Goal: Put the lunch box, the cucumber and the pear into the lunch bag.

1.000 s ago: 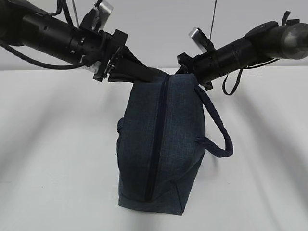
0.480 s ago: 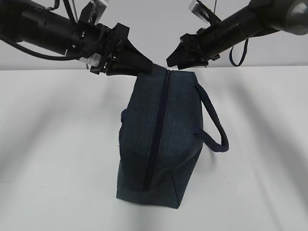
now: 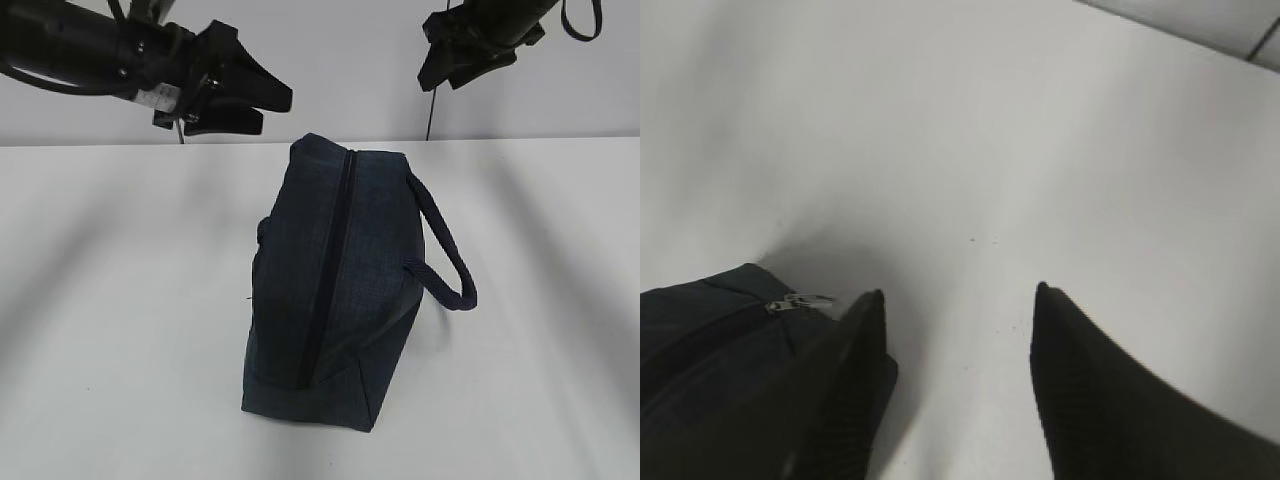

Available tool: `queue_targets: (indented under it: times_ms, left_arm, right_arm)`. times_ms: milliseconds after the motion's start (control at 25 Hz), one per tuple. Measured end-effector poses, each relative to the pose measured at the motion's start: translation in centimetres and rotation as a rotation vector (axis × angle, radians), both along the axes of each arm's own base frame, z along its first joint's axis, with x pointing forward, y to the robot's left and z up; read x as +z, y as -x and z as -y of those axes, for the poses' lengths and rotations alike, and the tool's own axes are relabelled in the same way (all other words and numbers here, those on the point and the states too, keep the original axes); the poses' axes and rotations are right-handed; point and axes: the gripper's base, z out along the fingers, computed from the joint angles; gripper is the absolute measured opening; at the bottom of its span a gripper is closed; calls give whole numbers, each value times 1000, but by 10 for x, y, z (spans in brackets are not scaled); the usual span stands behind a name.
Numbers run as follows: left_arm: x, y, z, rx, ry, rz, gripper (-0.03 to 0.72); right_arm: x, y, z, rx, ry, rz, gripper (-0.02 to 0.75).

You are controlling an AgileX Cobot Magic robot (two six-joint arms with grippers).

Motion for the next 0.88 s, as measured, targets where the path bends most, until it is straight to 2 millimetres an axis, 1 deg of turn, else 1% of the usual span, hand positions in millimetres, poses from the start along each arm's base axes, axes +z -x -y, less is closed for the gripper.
queue_targets:
  times_ms: [160, 240, 320, 600, 880]
  left_arm:
    - [23, -2, -26, 42, -113, 117, 407]
    - [34, 2, -37, 70, -203, 167, 407]
    - [41, 8, -45, 80, -315, 193, 405]
    - [60, 32, -71, 164, -587, 152, 376]
    - [84, 57, -91, 274, -736, 109, 365]
  right_arm:
    - [17, 8, 1, -48, 21, 10, 377]
    - [27, 13, 0, -69, 14, 19, 377]
    - [39, 19, -2, -83, 3, 34, 377]
    - [101, 54, 1, -117, -11, 155, 377]
    - [162, 101, 9, -156, -8, 292, 349]
